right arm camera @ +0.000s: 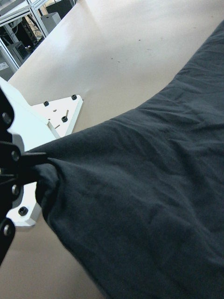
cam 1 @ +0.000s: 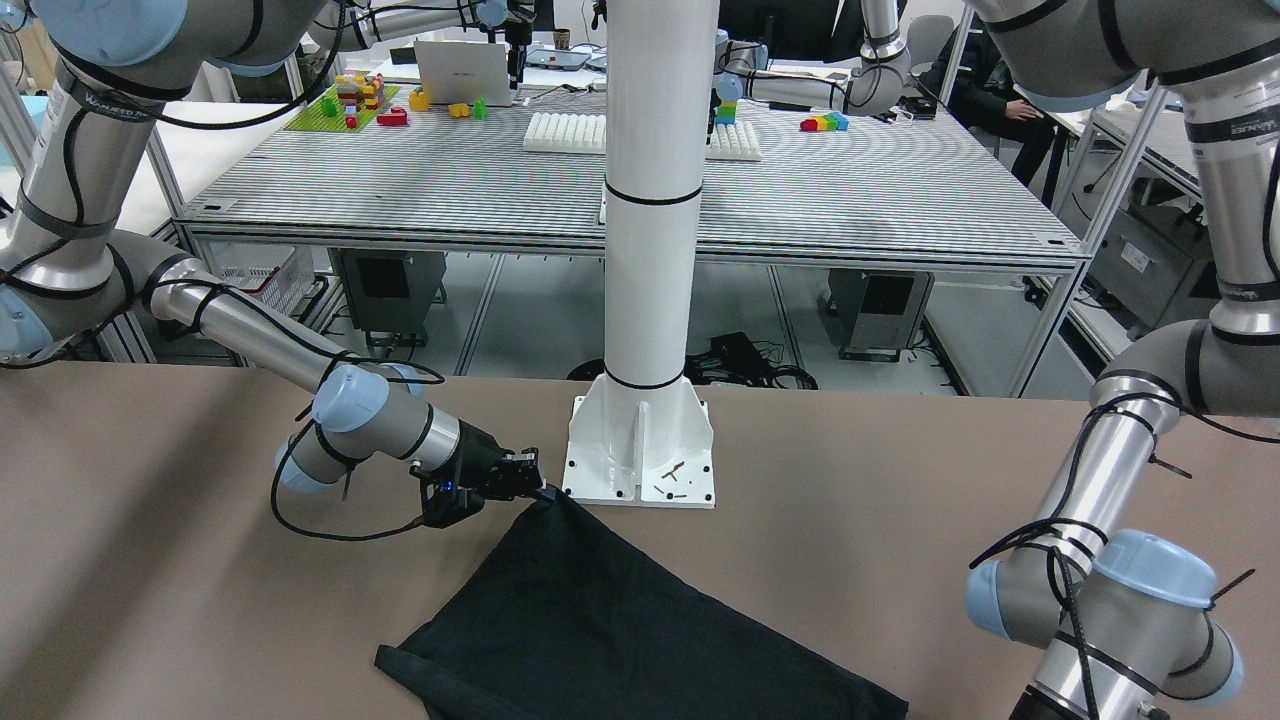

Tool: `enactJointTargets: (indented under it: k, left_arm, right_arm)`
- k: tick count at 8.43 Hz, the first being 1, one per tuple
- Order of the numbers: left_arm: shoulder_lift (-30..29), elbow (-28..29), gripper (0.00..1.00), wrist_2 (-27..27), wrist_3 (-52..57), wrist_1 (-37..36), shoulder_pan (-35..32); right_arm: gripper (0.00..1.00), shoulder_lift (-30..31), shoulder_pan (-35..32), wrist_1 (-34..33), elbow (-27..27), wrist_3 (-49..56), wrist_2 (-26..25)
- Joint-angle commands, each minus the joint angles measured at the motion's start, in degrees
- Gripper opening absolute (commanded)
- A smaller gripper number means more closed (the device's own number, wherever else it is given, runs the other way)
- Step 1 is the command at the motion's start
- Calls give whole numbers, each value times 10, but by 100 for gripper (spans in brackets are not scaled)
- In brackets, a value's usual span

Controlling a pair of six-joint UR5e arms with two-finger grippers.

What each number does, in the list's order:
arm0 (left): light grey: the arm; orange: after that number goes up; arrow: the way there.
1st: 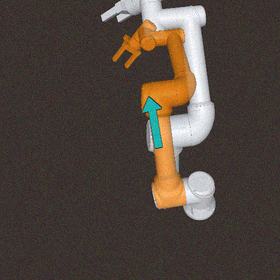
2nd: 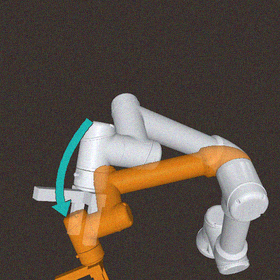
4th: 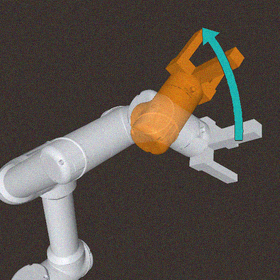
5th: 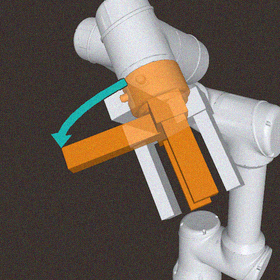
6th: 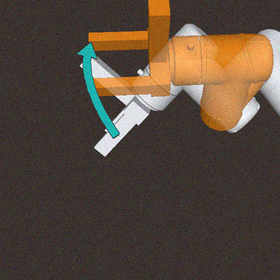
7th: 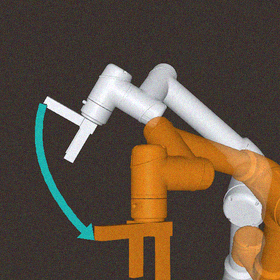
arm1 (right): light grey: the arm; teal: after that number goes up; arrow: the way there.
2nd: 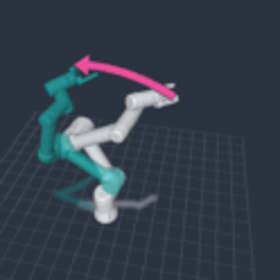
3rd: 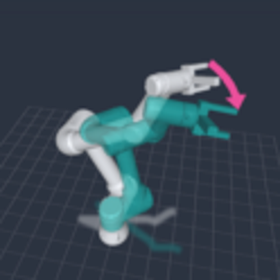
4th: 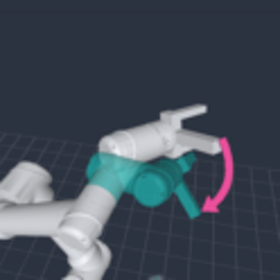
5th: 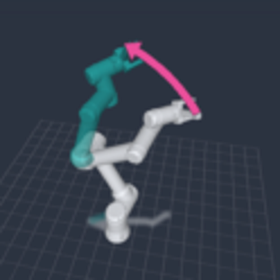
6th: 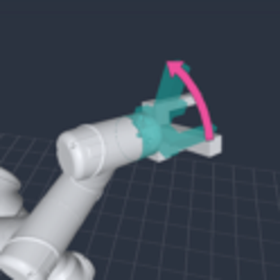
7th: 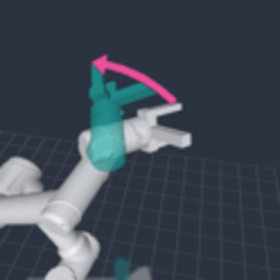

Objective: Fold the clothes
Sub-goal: 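Drag the grasped corner toward the robot with the right gripper, rotating the shirt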

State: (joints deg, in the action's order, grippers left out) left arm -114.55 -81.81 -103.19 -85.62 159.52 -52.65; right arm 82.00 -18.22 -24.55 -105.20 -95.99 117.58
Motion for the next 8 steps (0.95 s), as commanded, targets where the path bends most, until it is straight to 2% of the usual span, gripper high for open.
enactJointTargets:
  k: [1, 2, 4, 5, 7, 8]
  left_arm:
    - [-1, 14, 94, 0, 1, 1, 1]
    - [-1, 15, 94, 0, 0, 0, 1]
    - [0, 15, 94, -2, 0, -2, 0]
    - [0, 15, 94, -9, -1, -4, 0]
    - [7, 0, 94, -37, -2, -76, 1]
    - [29, -3, 94, -39, -5, -83, 7]
  right_arm:
    - [94, -10, 37, 3, -2, 11, -33]
    - [95, 2, 35, 19, -1, 24, -51]
    - [95, 54, 2, 37, 3, 41, -46]
    - [94, 56, -38, 31, 5, 47, -27]
    - [94, 51, -130, -14, 8, 49, 14]
    - [94, 42, -160, -36, 9, 56, 14]
